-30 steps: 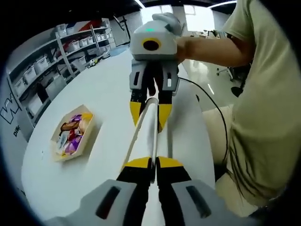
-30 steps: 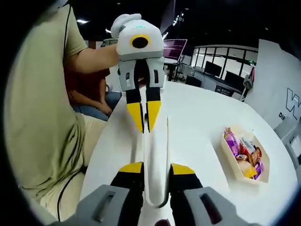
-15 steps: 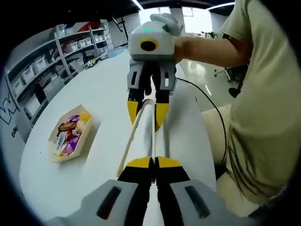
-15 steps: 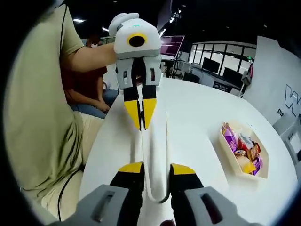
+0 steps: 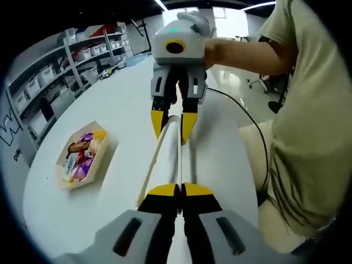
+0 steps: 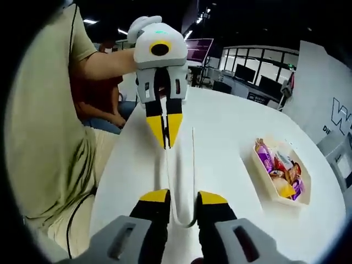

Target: Place the target food into the container with the food tongs after gripping and lifting it, then release it inside without dropping or visibly crushing the food.

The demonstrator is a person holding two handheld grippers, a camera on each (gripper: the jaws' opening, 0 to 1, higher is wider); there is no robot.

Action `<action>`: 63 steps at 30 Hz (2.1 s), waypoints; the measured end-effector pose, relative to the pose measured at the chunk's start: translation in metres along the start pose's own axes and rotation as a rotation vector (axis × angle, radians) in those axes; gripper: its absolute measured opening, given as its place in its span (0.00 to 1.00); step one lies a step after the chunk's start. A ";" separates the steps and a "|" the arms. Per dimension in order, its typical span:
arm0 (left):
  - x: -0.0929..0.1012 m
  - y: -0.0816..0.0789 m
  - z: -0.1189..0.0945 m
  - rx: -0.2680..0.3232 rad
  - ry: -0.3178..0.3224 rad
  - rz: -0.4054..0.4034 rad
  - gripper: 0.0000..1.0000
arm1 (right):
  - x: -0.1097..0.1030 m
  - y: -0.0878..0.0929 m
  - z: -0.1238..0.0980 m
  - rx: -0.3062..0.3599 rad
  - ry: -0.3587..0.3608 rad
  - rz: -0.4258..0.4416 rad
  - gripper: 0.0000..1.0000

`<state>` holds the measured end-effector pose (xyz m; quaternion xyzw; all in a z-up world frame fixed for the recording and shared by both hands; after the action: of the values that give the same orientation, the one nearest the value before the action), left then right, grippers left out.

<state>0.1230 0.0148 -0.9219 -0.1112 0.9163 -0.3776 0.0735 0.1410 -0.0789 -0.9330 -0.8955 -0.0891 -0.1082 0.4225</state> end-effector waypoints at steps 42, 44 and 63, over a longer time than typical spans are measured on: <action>-0.017 0.002 0.013 0.025 -0.023 -0.053 0.02 | 0.014 0.021 0.003 -0.004 0.005 0.021 0.12; -0.018 0.002 0.014 0.024 -0.023 -0.056 0.02 | 0.015 0.022 0.004 -0.006 0.004 0.020 0.12; -0.024 0.005 0.019 0.019 -0.038 -0.077 0.02 | 0.021 0.028 0.008 -0.022 0.011 0.008 0.13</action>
<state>0.1499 0.0118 -0.9381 -0.1529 0.9061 -0.3869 0.0772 0.1695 -0.0889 -0.9523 -0.8998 -0.0817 -0.1125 0.4135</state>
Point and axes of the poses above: the point that each gripper's makers call its tool centre point, and the gripper's own axes: z roughly forward along the fingers, x roughly to its right, y roughly out of its underside, the point moved 3 cm from there along -z, roughly backward along the fingers, and after that the axes turned 9 degrees about -z, right-handed, at the moved point
